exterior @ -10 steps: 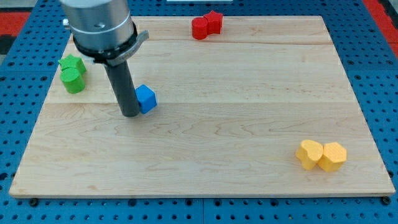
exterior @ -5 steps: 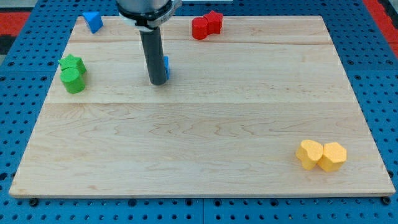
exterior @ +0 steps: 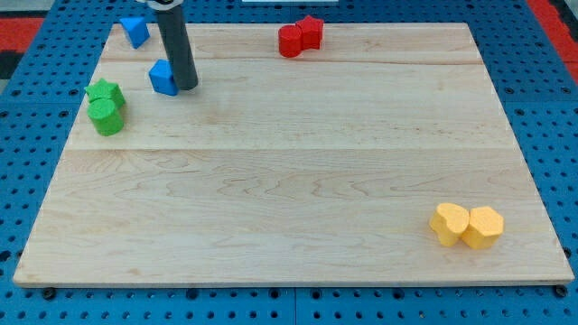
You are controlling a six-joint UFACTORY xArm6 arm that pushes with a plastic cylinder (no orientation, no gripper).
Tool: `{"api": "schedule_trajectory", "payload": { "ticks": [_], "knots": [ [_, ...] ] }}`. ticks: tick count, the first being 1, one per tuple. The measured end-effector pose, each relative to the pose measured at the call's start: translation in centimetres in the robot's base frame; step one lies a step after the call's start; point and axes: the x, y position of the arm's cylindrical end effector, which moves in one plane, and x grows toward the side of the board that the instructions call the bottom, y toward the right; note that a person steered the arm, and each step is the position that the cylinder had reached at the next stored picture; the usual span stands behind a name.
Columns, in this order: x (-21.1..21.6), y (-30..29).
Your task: Move the blue cube below the blue triangle
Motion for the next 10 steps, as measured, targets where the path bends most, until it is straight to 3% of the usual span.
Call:
{"api": "schedule_trajectory", "payload": {
  "ticks": [2, 4, 6, 8, 10],
  "knots": [
    [2.3, -2.4],
    [-1.4, -5.6],
    [-1.6, -2.9],
    [-3.0, -7.7],
    [-3.7, -8.3]
  ]
}}
